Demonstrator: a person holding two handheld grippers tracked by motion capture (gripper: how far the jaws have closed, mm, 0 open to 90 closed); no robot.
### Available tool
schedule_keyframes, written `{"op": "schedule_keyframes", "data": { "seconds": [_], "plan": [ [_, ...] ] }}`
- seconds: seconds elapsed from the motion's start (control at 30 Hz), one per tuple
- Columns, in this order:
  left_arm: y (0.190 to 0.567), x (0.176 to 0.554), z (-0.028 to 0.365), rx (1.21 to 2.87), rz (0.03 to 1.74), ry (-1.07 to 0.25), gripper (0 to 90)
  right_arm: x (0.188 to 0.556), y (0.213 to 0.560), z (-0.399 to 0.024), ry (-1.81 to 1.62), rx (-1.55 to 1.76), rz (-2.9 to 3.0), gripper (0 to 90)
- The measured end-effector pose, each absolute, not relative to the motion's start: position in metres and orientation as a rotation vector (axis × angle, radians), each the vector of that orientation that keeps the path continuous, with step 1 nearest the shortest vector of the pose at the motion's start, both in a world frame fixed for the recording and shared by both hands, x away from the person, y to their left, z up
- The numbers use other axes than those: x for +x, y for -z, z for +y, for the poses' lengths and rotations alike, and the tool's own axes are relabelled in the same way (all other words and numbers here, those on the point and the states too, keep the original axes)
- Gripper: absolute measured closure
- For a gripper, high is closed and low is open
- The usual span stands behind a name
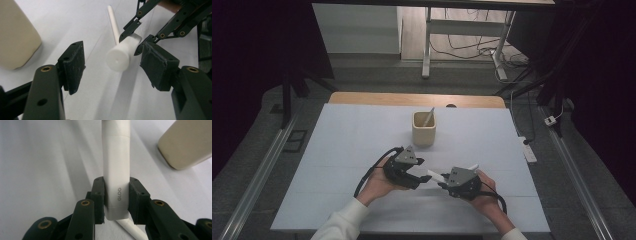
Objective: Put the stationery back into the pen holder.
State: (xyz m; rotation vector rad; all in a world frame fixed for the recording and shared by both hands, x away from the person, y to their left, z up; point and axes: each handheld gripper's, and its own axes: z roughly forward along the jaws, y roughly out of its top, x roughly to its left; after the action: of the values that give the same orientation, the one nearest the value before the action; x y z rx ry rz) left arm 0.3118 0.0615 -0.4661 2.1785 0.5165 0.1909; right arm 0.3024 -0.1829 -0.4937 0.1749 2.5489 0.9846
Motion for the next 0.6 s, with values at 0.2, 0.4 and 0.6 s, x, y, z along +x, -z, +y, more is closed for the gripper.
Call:
{"op": "schedule_keyframes", "data": {
  "seconds": [0.2, 0.4, 0.6],
  "plan": [
    [0.466, 0.3125, 0.0645, 2.136, 0.526, -0.185, 35.4, 0.3032, 0.4909, -0.1865, -1.081, 0.231, 2.523, 68.1],
    [0.4674, 0.3126, 0.0645, 2.126, 0.523, -0.177, 35.0, 0.3031, 0.4904, -0.1879, -1.114, 0.249, 2.505, 68.1],
    [0.4705, 0.3142, 0.0617, 2.099, 0.525, -0.132, 34.9, 0.3041, 0.4909, -0.1892, -1.179, 0.283, 2.492, 68.1]
  ]
}}
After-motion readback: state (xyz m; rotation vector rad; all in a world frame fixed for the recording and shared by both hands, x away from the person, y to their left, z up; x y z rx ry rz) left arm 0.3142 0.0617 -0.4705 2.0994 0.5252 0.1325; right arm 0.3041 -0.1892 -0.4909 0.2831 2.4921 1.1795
